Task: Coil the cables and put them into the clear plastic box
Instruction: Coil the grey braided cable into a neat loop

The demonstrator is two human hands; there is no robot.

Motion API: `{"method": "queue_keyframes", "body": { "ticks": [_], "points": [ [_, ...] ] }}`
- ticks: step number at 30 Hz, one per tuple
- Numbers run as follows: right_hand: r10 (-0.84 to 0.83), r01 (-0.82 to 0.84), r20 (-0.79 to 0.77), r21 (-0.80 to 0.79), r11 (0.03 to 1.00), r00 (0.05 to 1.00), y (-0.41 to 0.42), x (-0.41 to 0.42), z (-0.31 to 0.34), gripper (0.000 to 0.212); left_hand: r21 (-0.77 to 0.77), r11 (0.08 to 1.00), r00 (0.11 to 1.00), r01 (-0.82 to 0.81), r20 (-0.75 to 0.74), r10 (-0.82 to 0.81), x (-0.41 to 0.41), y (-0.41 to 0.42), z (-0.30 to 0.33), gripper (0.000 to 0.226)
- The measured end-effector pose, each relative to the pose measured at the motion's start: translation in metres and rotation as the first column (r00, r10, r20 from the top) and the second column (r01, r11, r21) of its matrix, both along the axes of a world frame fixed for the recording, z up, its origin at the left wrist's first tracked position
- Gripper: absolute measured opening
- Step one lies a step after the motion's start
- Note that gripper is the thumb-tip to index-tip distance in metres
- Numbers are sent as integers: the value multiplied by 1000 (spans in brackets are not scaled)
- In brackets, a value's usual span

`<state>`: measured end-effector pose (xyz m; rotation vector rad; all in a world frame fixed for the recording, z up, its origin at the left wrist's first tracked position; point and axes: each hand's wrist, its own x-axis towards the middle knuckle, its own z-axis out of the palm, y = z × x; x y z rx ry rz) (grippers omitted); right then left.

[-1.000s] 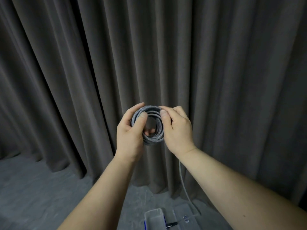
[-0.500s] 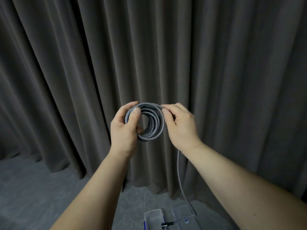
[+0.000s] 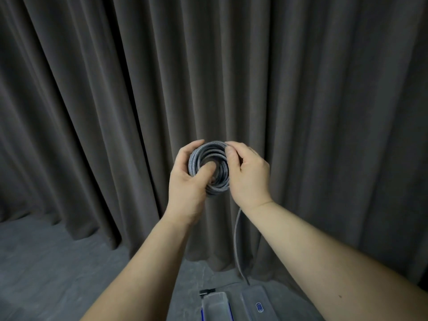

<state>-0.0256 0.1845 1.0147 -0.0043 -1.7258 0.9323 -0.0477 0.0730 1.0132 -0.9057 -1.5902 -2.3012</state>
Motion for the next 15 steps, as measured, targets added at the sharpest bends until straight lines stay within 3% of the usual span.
{"method": "queue_keyframes", "body": {
  "ticks": [4,10,15],
  "points": [
    [63,-64,102,11,998,993,3,5,-5,30,97,994,995,42,82,-50,2,-5,6,36],
    [249,-248,255,-33,968,934,0,13,8,36,-13,999,999,-53,-1,53,2,-11,6,31],
    [311,-303,321,-76,950,895,-5,14,5,42,2,999,998,55,-7,-55,9,-6,9,30]
  ]
}}
